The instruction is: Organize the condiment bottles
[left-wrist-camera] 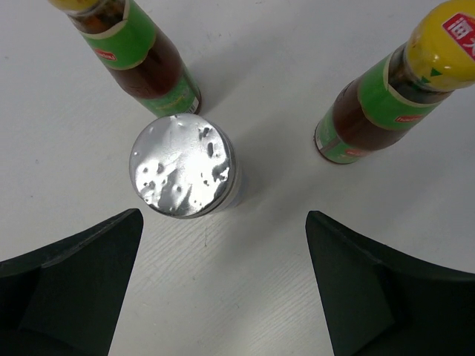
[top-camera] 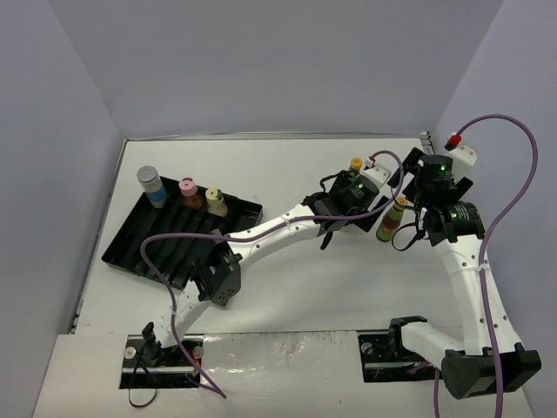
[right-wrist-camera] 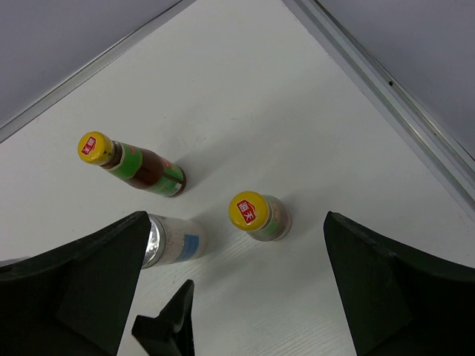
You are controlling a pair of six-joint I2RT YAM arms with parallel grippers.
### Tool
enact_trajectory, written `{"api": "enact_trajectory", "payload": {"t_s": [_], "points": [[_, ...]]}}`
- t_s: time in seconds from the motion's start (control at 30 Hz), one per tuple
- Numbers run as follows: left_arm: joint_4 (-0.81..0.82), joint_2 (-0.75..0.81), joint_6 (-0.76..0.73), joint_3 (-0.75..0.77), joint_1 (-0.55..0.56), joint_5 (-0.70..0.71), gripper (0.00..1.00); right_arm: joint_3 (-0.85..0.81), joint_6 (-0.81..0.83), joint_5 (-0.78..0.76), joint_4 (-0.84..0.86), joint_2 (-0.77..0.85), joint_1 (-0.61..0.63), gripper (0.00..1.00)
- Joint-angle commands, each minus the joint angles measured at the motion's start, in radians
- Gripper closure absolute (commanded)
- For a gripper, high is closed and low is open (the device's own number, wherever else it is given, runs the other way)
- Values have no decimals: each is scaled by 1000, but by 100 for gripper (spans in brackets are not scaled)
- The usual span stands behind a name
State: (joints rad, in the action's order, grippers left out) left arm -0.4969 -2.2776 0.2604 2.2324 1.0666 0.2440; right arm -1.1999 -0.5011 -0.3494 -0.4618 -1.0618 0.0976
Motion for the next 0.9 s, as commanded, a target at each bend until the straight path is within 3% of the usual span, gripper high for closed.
{"api": "enact_trajectory", "payload": {"t_s": [0.0,0.47,0.87], "points": [[43,2,-13,112,-18,20,12,-10,-2,2,31,19,-4,0],[85,-26,-3,90,-61,21,12,-7,6,10,32,14,-2,0],[86,-108,30,166,-109,-52,12,-13,9,9,34,11,-2,0]]}}
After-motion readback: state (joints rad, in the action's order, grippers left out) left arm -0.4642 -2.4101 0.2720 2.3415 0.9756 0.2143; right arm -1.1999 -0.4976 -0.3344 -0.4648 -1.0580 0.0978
